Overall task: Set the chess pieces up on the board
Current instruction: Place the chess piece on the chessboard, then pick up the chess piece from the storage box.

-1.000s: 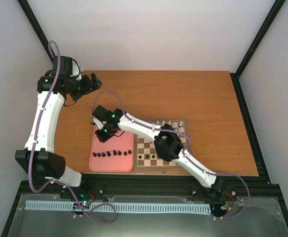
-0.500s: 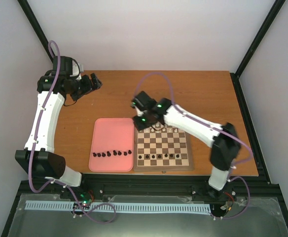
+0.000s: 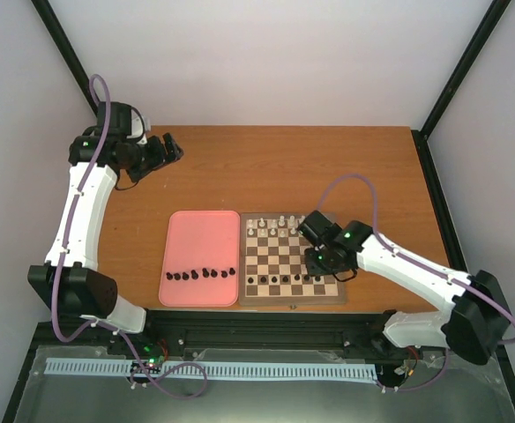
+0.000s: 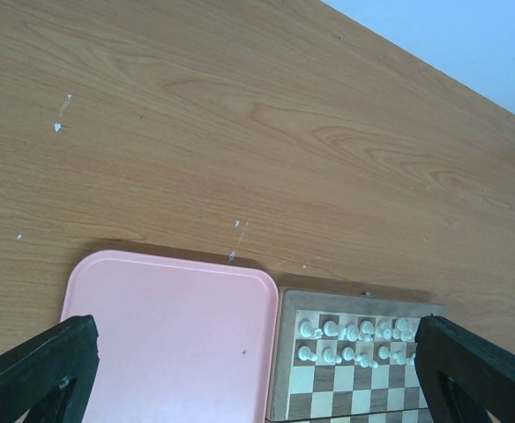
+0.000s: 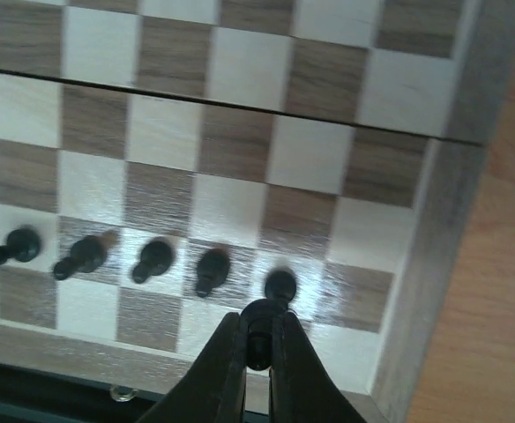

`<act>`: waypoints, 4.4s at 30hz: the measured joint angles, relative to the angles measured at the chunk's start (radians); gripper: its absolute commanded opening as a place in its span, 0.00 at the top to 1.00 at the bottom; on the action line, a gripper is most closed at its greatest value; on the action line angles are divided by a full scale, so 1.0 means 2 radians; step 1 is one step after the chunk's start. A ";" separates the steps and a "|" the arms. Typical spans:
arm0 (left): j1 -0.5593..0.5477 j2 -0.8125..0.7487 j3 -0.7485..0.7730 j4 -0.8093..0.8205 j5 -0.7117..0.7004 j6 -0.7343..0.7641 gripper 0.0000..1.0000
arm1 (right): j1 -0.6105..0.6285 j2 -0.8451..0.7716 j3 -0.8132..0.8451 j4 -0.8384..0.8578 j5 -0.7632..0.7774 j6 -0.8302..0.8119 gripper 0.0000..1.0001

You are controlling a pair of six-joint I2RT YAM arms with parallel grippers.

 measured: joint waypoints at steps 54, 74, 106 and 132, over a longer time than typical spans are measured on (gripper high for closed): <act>-0.006 0.001 -0.008 0.000 -0.002 0.000 0.00 | -0.073 -0.017 -0.104 0.049 -0.004 0.030 0.86; -0.006 0.001 -0.016 0.000 -0.002 0.000 0.00 | -0.074 -0.028 -0.104 0.035 -0.011 0.026 0.60; -0.006 0.001 -0.016 0.000 -0.002 0.000 0.00 | 0.012 0.172 0.267 0.009 0.024 -0.062 0.59; -0.006 -0.006 -0.017 0.000 0.000 0.000 0.00 | 0.159 0.408 0.463 -0.030 -0.065 -0.182 0.61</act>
